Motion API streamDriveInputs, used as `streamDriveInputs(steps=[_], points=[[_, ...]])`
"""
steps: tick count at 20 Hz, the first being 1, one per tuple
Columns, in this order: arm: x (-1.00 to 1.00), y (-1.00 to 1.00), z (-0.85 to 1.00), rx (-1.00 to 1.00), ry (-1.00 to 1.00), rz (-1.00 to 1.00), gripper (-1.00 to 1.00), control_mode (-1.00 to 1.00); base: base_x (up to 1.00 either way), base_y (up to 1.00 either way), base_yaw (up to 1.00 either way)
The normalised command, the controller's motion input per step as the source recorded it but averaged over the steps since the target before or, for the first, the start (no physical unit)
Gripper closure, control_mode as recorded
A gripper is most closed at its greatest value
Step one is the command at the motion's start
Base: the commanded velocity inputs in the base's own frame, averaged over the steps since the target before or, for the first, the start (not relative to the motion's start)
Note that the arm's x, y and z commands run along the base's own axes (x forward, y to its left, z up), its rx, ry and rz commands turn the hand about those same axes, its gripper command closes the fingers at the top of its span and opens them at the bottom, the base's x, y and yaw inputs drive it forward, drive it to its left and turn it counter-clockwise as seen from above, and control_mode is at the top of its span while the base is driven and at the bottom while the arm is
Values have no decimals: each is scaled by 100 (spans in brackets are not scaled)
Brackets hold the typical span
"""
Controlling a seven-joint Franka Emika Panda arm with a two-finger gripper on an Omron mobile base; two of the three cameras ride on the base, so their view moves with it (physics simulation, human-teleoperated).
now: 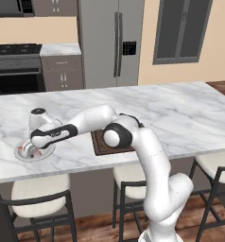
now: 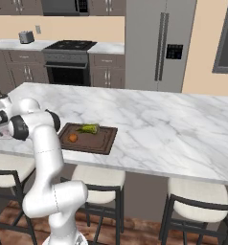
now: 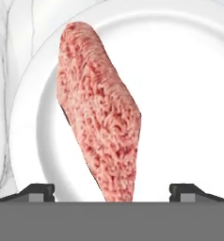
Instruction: Create a steak meal by picking up the steak and asparagus from the tray and placing them on the plate. Leave the tangerine on the tray.
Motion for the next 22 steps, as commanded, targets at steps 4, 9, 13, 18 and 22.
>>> streamDriveInputs(steps=[4,9,13,18,22], points=[[-31,-41,6,0,0,-8,-100,-100,0,0,0],[-36,-52,34,0,-2,-7,-100,-100,0,0,0],[-19,-66,55,0,-5,-3,-100,-100,0,0,0],[-3,-82,52,0,-2,0,-100,-100,0,0,0],[0,-90,48,0,0,0,-100,-100,0,0,0]])
